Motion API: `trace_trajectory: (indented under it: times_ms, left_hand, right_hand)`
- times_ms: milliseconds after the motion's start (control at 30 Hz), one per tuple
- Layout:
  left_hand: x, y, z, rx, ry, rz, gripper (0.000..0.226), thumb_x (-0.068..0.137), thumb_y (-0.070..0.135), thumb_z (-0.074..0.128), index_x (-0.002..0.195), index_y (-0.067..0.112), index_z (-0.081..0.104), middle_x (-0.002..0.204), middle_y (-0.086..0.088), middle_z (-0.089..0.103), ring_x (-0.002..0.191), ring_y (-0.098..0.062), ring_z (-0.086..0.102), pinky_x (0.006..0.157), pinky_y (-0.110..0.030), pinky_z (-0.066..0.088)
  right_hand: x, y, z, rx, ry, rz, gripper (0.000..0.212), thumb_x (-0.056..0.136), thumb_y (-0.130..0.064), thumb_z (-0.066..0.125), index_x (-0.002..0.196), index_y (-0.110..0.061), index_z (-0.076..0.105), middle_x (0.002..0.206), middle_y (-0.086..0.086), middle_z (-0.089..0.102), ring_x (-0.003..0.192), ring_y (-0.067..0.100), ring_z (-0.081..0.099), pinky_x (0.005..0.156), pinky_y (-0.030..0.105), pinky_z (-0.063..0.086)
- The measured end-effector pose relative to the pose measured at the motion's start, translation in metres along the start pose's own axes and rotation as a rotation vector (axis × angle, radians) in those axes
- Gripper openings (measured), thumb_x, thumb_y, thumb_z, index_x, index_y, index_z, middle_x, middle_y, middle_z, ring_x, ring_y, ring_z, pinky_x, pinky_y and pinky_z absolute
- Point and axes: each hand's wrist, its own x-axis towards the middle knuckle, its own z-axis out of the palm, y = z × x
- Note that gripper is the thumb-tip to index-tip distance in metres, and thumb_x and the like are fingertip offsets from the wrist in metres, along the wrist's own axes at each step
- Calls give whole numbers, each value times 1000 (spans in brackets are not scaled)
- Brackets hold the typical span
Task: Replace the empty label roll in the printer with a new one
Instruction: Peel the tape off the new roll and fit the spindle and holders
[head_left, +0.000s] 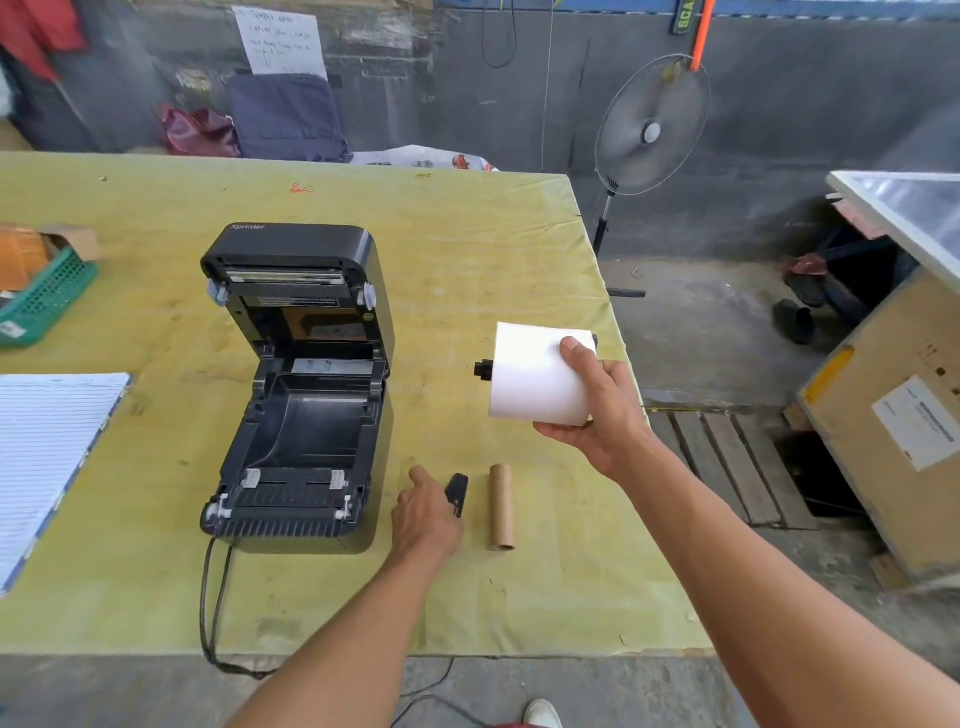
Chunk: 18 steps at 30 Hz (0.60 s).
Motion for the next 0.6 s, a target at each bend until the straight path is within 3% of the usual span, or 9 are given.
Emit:
trace_trajectory:
  times_ms: [133,300,400,500,600]
  left_hand:
    - [9,3,-10,-41,35,33,14,87,7,63,100,11,58,105,-12,65,81,-25,55,63,-31,43]
    - [19,39,-54,-595,229,117,13,84,14,75,88,20,64,73,9,63,55,2,53,33,-8,35]
    - [16,63,-81,-692,235,260,12,84,9,70,88,20,69,75,9,70,61,3,59,44,-6,38]
    - [12,69,-88,-669,172,391,24,80,2,63,90,22,73,87,5,76,79,-9,67,60,-17,45]
    - [10,66,-88,-642,170,473,34,78,2,60,97,25,75,96,10,76,84,-5,65,57,-2,40]
  right_hand:
    - [1,0,-1,-11,-7,-6,62,71,-53,82,110,-18,48,124,10,59,105,34,66,67,51,62]
    - [2,-4,2,-50,12,-14,59,71,-53,82,104,-18,47,122,10,59,104,33,66,67,52,63]
    - [0,-4,9,-56,22,-24,60,72,-53,81,105,-17,47,120,10,59,103,32,65,67,52,63]
    - [-1,-3,12,-49,24,-33,64,70,-54,81,107,-14,48,120,11,59,103,32,66,66,51,63]
    - [-2,-5,14,-58,27,-39,67,68,-55,82,108,-12,48,120,12,59,103,33,66,66,50,62]
